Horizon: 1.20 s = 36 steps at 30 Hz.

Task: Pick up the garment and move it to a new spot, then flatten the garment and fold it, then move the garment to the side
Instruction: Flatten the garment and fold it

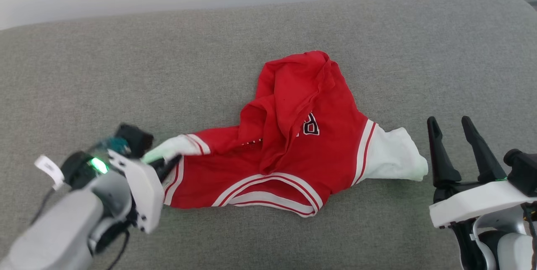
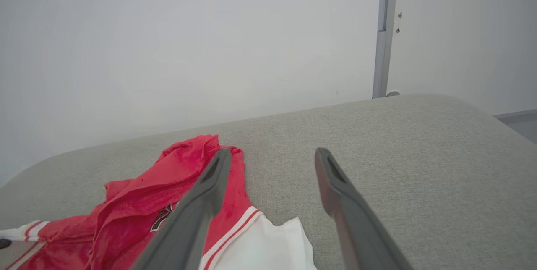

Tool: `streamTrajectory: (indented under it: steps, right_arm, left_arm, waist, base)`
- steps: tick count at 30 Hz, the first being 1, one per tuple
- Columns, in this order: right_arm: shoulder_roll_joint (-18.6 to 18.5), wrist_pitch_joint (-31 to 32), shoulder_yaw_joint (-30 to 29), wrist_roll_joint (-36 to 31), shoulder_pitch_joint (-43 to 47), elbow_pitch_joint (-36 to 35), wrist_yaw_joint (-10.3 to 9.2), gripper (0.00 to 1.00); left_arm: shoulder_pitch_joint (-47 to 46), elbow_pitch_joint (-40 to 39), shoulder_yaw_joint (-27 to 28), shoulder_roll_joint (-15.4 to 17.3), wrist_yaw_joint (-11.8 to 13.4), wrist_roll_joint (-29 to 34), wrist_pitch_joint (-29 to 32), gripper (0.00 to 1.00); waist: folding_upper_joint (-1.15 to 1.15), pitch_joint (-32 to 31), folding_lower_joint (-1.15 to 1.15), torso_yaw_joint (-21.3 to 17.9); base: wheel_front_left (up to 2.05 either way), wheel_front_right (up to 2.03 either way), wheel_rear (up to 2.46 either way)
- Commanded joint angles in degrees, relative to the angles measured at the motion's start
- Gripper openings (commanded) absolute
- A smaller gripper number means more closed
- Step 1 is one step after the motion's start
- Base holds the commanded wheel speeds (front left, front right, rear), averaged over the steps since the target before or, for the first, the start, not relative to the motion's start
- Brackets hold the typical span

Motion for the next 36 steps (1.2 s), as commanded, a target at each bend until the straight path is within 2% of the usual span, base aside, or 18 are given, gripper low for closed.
streamTrajectory:
  steps: [1, 5, 10, 22, 23, 24, 25, 26, 29, 36]
  right_arm:
    - [0.2, 0.0, 0.1, 0.5, 0.4, 0.0, -0.02, 1.0]
    - [0.2, 0.3, 0.9, 0.5, 0.3, -0.2, -0.01, 1.0]
    - [0.2, 0.6, 1.8, 0.7, -0.4, -0.3, -0.01, 1.0]
    - [0.2, 0.2, 2.6, 2.1, -2.0, 0.9, -0.02, 1.0]
    - [0.2, 0.2, 2.6, 2.1, -2.1, 1.0, -0.01, 1.0]
    - [0.2, 0.2, 2.7, 2.1, -2.2, 1.0, -0.01, 1.0]
    - [0.2, 0.2, 2.7, 2.1, -2.3, 1.1, -0.02, 1.0]
    - [0.2, 0.2, 2.8, 2.0, -2.4, 1.1, -0.02, 1.0]
    - [0.2, 0.3, 2.5, 1.6, -2.5, 1.2, -0.02, 1.0]
    - [0.2, 1.2, 2.2, 1.1, -2.6, 0.8, -0.02, 1.0]
  left_arm:
    - [-1.4, -0.7, 0.9, 0.6, 0.1, -1.0, 0.9, 0.0]
    - [-4.8, -1.5, 3.0, 2.2, 0.6, -2.4, 3.2, 0.0]
    - [-9.6, 2.4, 5.4, 3.1, 0.9, -4.0, 5.6, 0.0]
    - [-15.5, 20.9, 7.0, 2.4, 1.1, -6.0, 8.6, 0.0]
    - [-15.8, 22.0, 6.7, 2.1, 0.8, -5.9, 8.6, 0.11]
    - [-16.4, 23.0, 6.9, 1.7, 0.7, -6.3, 8.2, 0.27]
    - [-16.9, 23.7, 7.2, 1.4, 0.4, -6.8, 7.5, 0.55]
    - [-17.1, 24.5, 7.5, 1.0, 0.3, -7.4, 7.3, 1.0]
    - [-17.8, 26.0, 7.9, 0.4, -0.4, -9.6, 8.4, 1.0]
    - [-19.6, 26.6, 7.4, 0.6, -0.8, -12.9, 15.7, 1.0]
  waist:
    - [0.0, -0.1, 0.0, 0.0]
    - [0.0, -0.1, 0.0, -0.1]
    - [0.0, 0.7, 0.0, -1.0]
    - [0.0, 3.5, 0.0, -2.7]
    - [0.0, 3.6, 0.0, -2.6]
    - [0.0, 3.7, 0.0, -2.5]
    - [0.0, 3.8, 0.0, -2.4]
    - [0.0, 3.9, 0.0, -2.3]
    - [0.0, 3.8, 0.0, -1.6]
    - [0.0, 3.5, 0.0, -0.5]
  base:
    - [0.0, 0.0, 0.0]
    - [0.0, 0.0, 0.0]
    - [0.0, 0.0, 0.0]
    - [0.0, 0.0, 0.0]
    - [0.0, 0.0, 0.0]
    - [0.0, 0.0, 0.0]
    - [0.0, 0.0, 0.0]
    - [0.0, 0.0, 0.0]
    - [0.0, 0.0, 0.0]
    - [0.0, 0.0, 0.0]
